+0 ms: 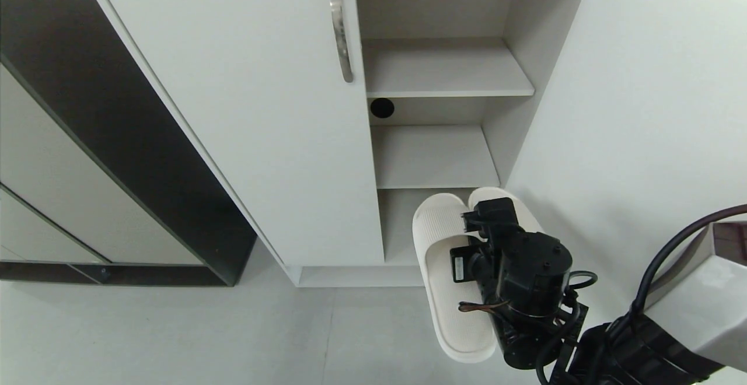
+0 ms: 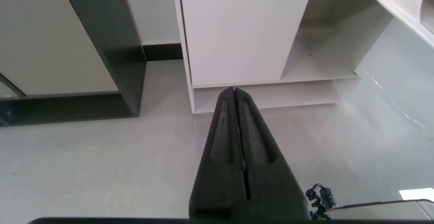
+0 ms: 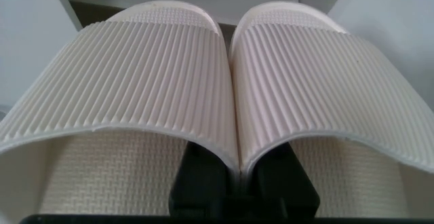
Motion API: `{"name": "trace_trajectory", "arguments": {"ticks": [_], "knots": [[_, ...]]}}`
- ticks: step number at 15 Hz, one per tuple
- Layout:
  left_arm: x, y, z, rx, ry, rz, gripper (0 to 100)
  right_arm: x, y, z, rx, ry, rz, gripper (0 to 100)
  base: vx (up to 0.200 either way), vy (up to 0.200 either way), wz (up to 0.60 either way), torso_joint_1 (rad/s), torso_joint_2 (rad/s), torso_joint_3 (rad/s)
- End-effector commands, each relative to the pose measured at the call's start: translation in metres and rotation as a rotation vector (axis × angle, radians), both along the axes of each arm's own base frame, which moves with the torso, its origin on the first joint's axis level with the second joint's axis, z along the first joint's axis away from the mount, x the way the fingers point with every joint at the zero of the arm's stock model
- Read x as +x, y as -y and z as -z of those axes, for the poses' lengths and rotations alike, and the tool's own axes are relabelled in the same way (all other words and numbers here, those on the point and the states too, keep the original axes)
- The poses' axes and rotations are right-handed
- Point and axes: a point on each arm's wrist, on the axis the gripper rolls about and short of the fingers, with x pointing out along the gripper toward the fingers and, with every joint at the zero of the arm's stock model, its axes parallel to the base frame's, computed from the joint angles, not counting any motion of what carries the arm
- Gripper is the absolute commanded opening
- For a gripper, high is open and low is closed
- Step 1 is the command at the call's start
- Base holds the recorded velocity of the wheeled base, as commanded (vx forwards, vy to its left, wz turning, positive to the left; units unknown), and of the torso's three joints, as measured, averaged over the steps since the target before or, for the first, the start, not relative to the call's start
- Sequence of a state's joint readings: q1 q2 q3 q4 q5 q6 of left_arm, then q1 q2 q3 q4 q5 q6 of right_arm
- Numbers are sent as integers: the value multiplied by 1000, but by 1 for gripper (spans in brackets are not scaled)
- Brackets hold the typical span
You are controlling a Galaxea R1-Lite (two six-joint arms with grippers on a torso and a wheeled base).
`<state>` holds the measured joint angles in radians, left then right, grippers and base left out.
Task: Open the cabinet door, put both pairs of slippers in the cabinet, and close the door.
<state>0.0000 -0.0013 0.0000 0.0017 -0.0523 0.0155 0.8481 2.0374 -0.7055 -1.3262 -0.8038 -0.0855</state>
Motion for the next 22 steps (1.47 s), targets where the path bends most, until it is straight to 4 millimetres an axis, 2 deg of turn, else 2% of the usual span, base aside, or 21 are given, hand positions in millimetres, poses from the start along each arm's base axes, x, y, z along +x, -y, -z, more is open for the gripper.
{"name": "trace_trajectory", "arguments": {"ticks": [1, 10, 20, 22], "knots": [[0, 0, 0, 0, -1, 0, 0, -1, 6, 0, -2, -1, 11, 0, 0, 0, 0, 0, 0, 0], [0, 0, 0, -2, -1, -2, 0, 11, 26, 0, -5, -3, 72, 0, 0, 0, 0, 0, 0, 0], [0, 0, 0, -2, -1, -2, 0, 14, 26, 3, -11, -10, 78, 0, 0, 0, 0, 0, 0, 0], [0, 0, 0, -2, -1, 0, 0, 13, 15, -5, 18, 18, 50, 0, 0, 0, 0, 0, 0, 0]]}}
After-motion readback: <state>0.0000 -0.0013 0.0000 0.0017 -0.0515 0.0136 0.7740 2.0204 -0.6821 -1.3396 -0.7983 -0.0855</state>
